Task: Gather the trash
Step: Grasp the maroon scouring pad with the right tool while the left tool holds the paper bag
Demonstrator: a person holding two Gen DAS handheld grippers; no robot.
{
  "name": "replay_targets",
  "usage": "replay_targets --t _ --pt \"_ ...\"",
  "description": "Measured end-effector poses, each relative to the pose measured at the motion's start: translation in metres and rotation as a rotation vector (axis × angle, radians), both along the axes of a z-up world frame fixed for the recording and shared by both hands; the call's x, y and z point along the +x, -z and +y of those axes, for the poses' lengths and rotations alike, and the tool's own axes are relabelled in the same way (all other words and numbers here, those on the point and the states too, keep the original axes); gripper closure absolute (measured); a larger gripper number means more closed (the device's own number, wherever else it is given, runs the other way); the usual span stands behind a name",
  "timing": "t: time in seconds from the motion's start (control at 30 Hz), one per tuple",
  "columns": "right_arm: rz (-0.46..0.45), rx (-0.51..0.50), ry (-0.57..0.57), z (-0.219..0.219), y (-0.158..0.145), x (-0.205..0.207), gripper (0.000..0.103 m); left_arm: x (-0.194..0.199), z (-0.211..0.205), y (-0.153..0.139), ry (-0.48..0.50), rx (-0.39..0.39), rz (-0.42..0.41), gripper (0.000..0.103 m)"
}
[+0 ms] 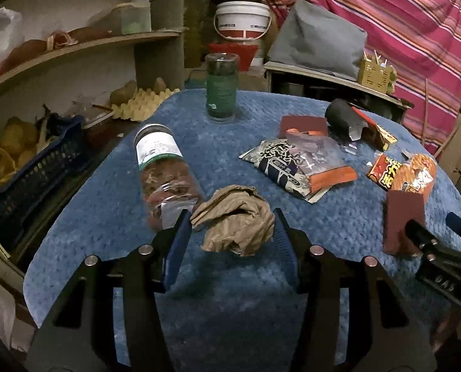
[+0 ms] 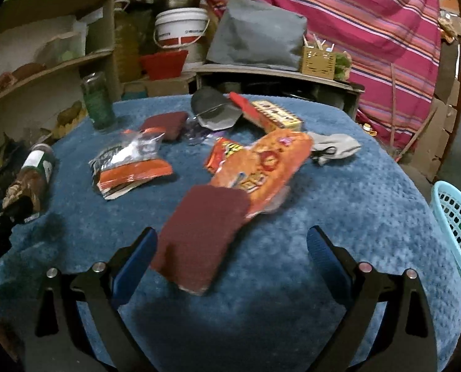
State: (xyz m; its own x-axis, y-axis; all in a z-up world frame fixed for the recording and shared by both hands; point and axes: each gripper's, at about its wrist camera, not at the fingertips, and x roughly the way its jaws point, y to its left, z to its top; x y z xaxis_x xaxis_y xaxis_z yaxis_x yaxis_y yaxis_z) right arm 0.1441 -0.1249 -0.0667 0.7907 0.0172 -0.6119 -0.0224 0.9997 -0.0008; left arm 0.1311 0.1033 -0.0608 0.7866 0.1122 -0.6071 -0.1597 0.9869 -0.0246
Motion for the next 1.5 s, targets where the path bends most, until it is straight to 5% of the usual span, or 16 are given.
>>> replay_targets --t 0.37,0.6,1.2,1.3,1.5 --pt "0.078 -0.066 0.04 0.024 0.013 0.015 0.01 0.005 0.005 0.003 -0.011 -0.03 0.009 0.051" --pt "0.107 0.009 -0.037 0.018 0.016 0.014 0.047 0.004 -0.002 0.006 -0.003 0.005 0.01 0.051" --pt "0.094 0.147 -0.071 -0.062 -0.007 -0.022 0.049 0.001 -0.026 -0.004 0.036 0.037 0.011 0.051" --pt "0.075 0.141 -0.073 -0.08 -0.015 -0.021 0.07 0.003 -0.039 -0.012 0.063 0.035 0.003 0.051" --pt "0.079 0.139 -0.075 -0.114 -0.013 -0.016 0.08 0.004 -0.075 -0.021 0.122 0.068 -0.015 0.051"
